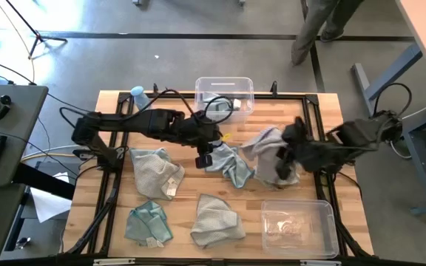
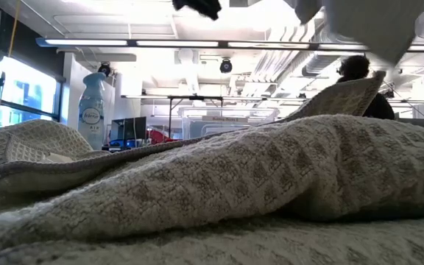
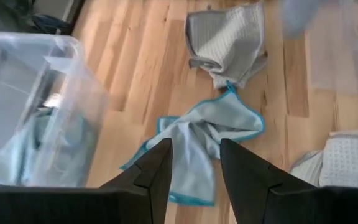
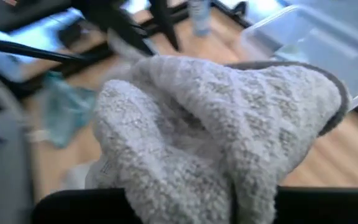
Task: Sort microfiber towel by color & place in baskets
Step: Put the gray towel into the bottom transparent bin
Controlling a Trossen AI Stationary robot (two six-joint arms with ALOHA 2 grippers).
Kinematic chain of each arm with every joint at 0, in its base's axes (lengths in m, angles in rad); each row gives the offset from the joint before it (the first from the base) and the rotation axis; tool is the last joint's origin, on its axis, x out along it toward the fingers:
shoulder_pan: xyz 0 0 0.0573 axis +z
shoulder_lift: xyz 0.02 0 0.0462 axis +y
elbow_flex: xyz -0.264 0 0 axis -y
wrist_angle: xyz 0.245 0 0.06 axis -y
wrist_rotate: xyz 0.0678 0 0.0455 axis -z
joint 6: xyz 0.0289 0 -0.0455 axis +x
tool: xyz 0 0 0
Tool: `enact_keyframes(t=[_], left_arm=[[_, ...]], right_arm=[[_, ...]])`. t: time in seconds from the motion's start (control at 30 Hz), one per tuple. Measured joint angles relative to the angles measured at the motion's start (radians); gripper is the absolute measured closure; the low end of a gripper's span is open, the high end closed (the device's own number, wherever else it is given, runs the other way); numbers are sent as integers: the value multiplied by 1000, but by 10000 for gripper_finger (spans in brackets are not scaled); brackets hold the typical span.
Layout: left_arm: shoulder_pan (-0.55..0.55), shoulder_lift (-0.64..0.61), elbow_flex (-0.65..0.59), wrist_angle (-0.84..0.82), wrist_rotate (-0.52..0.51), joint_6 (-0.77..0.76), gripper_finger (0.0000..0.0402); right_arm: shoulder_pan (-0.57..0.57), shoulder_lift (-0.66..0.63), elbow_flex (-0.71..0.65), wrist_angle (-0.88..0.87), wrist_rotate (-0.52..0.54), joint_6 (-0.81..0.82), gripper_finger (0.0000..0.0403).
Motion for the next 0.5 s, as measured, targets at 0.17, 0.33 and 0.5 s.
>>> enact_keyframes(t=[0.17, 0.33, 0.5], left_arm=[[20, -161, -248, 183, 20, -27, 280], [45, -312, -474, 323, 20, -83, 280], [68, -425, -627, 404, 20, -140, 280]], right_arm=[[178, 6, 110, -75, -3, 184, 402], [352, 57, 205, -223, -16, 447, 402], [470, 166, 296, -342, -58, 658, 402]])
